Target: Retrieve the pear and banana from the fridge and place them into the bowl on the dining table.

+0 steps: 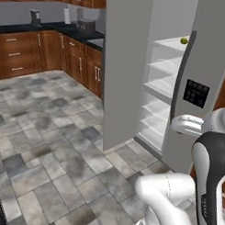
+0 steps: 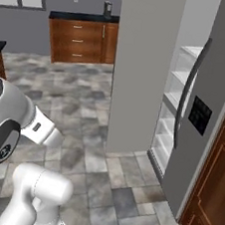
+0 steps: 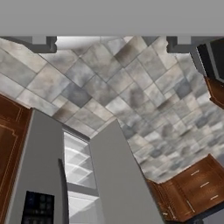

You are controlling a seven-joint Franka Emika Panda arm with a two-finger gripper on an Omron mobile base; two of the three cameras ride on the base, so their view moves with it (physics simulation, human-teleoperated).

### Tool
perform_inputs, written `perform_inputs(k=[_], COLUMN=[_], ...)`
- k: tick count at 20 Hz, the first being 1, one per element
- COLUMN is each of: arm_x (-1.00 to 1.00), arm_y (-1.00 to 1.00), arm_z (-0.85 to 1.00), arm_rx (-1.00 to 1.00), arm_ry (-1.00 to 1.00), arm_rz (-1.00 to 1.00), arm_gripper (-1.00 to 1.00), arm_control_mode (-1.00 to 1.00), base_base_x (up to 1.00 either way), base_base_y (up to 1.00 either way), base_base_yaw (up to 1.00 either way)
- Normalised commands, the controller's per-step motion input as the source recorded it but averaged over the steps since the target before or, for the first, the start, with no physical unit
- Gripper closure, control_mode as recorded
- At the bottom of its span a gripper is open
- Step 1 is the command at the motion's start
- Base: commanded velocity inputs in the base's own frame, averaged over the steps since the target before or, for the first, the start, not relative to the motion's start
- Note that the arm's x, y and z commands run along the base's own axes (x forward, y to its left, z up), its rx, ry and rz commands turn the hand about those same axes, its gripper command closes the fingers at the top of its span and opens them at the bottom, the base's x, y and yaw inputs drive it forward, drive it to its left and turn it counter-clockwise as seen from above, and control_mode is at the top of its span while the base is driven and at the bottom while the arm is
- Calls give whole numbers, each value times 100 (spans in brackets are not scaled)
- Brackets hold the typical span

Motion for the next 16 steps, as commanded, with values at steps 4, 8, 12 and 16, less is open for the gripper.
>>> perform_inputs(k=[4, 8, 12, 16], arm_x=[0, 0, 0, 0], arm_y=[0, 0, 0, 0], arm_z=[0, 0, 0, 0], arm_rx=[0, 0, 0, 0], arm_ry=[0, 0, 0, 0], arm_rz=[0, 0, 0, 0], arm_gripper=[-100, -100, -100, -100], arm_control_mode=[100, 100, 100, 100], base_base_x=[44, 38, 40, 54], base_base_y=[-12, -7, 0, 0], base_base_yaw=[-8, -12, -15, -16])
